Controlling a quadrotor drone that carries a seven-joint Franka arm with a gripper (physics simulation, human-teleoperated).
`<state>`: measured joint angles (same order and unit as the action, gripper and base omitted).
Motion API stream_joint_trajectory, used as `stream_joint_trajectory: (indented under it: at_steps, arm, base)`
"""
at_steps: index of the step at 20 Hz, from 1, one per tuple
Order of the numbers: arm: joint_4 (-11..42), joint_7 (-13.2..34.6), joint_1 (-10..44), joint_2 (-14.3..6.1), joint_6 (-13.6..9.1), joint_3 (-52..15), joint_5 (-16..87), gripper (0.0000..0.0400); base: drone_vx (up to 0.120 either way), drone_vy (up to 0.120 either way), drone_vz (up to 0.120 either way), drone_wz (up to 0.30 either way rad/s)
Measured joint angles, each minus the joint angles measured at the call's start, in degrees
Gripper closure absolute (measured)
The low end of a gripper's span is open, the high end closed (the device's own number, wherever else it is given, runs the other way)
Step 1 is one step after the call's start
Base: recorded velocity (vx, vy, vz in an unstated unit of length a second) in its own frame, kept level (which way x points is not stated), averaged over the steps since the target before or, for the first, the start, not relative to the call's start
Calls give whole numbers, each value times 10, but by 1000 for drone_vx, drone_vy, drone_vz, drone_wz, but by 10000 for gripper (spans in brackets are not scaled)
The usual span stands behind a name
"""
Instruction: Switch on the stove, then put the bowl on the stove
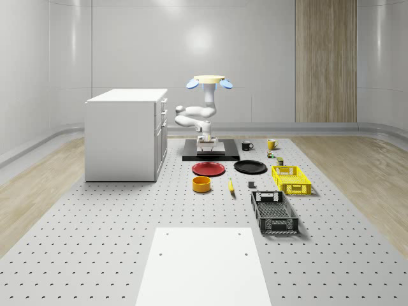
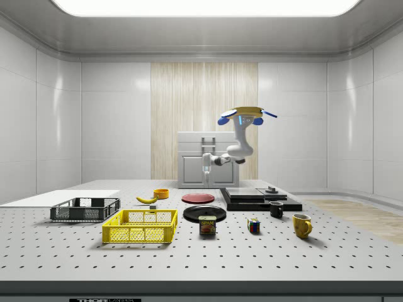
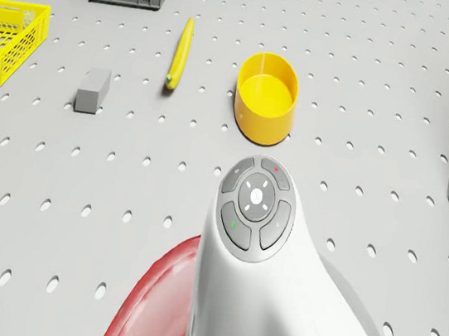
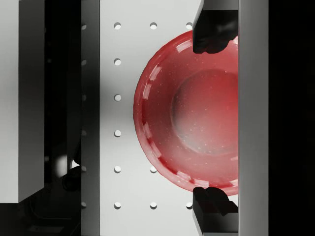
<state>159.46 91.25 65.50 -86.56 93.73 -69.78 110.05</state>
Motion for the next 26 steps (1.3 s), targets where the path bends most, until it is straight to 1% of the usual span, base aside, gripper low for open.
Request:
stream_joint_trajectory:
  at_steps: [26]
  arm:
    - [0, 1, 2, -4, 4, 0, -2, 0]
  base:
    - [120, 0, 0, 0]
